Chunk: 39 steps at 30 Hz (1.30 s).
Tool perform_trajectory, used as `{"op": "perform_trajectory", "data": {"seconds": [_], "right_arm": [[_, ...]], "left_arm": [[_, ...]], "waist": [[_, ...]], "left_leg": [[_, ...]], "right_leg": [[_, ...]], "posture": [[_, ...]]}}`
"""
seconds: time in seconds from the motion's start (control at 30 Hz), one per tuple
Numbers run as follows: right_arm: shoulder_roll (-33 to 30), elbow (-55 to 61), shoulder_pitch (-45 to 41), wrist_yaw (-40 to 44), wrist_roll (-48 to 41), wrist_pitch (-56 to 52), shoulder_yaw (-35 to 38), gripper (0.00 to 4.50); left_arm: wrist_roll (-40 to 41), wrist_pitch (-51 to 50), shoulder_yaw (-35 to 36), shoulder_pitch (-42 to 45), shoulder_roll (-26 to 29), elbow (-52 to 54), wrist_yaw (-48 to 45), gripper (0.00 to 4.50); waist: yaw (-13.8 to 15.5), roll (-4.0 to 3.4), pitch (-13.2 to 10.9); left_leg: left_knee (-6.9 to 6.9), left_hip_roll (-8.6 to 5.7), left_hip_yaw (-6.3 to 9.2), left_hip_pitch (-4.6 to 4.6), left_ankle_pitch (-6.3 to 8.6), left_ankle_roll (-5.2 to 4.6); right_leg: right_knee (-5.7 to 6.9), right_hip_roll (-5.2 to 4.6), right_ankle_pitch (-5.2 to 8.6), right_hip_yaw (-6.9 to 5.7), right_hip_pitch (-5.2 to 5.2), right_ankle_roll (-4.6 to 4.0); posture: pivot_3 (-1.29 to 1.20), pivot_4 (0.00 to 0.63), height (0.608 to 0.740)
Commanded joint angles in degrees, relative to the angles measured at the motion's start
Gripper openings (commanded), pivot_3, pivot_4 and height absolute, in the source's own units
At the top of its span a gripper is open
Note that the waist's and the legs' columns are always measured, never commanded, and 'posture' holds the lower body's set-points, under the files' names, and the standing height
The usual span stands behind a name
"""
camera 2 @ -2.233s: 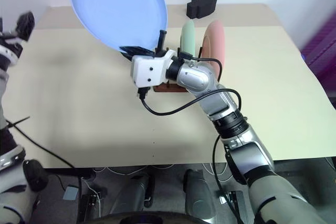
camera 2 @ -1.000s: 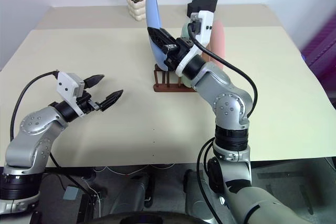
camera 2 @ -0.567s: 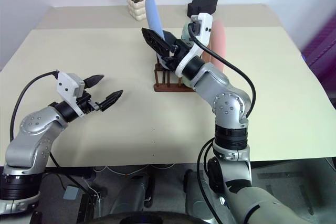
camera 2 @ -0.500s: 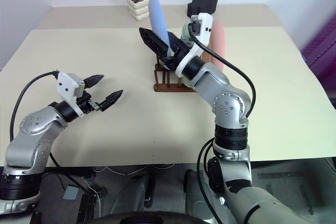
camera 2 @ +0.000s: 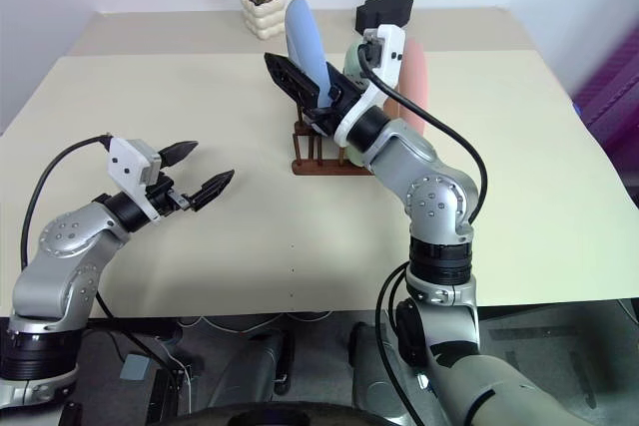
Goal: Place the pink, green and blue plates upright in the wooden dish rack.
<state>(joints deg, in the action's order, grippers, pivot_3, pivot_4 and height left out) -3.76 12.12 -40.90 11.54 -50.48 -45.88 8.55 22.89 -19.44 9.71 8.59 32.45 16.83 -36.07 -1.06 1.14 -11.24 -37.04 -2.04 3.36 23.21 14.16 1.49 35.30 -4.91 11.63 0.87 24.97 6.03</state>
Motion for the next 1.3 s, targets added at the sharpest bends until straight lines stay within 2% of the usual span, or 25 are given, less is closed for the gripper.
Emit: {"op": "perform_trajectory", "data": {"seconds": [0.03,0.2,1.0,1.13,1.3], "right_arm": [[0.04,1.03,-1.06,0.15,-1.0,0.52,0.3,2.59],[-0.23,0.44,-1.24,-0.21,0.02,0.83,0.15,0.05],[-0.87,4.4,-4.31,3.78,0.3,5.02,-1.29,0.05],[0.64,5.18,-4.89,1.61,-2.07,4.69,-0.21,0.05],[3.75,6.78,-3.82,-5.27,-5.6,3.25,0.57,0.05]], "left_arm": [[-0.5,1.24,0.24,0.33,0.06,0.75,-0.02,4.5],[-0.63,1.24,0.24,0.28,-0.05,0.81,0.01,4.5],[-1.03,1.4,0.17,0.43,-0.48,0.35,-0.24,4.5],[-1.1,1.36,0.16,0.41,-0.5,0.38,-0.29,4.5],[-1.08,1.16,0.17,0.09,-0.4,0.71,-0.33,4.5]], "waist": [[0.0,0.0,0.0],[0.0,0.0,0.0],[-0.01,0.0,0.0],[-0.01,-0.01,0.0],[-0.02,-0.01,0.0]], "left_leg": [[0.0,0.0,0.0,0.0,0.0,0.0],[0.0,0.0,0.0,0.0,0.0,0.0],[0.01,0.02,0.01,0.0,0.0,0.0],[0.01,0.02,0.02,0.0,0.0,0.0],[0.01,0.03,0.04,0.01,0.0,0.0]], "right_leg": [[0.0,0.0,0.0,0.0,0.0,0.0],[0.0,0.0,0.0,0.0,0.0,0.0],[-0.02,0.03,0.0,0.0,0.0,0.0],[-0.02,0.03,0.0,0.0,0.0,0.0],[-0.02,0.03,0.0,0.0,0.01,0.0]], "posture": [[0.0,0.15,0.731],[0.0,0.15,0.731],[0.0,0.15,0.731],[0.0,0.15,0.731],[0.0,0.15,0.731]]}}
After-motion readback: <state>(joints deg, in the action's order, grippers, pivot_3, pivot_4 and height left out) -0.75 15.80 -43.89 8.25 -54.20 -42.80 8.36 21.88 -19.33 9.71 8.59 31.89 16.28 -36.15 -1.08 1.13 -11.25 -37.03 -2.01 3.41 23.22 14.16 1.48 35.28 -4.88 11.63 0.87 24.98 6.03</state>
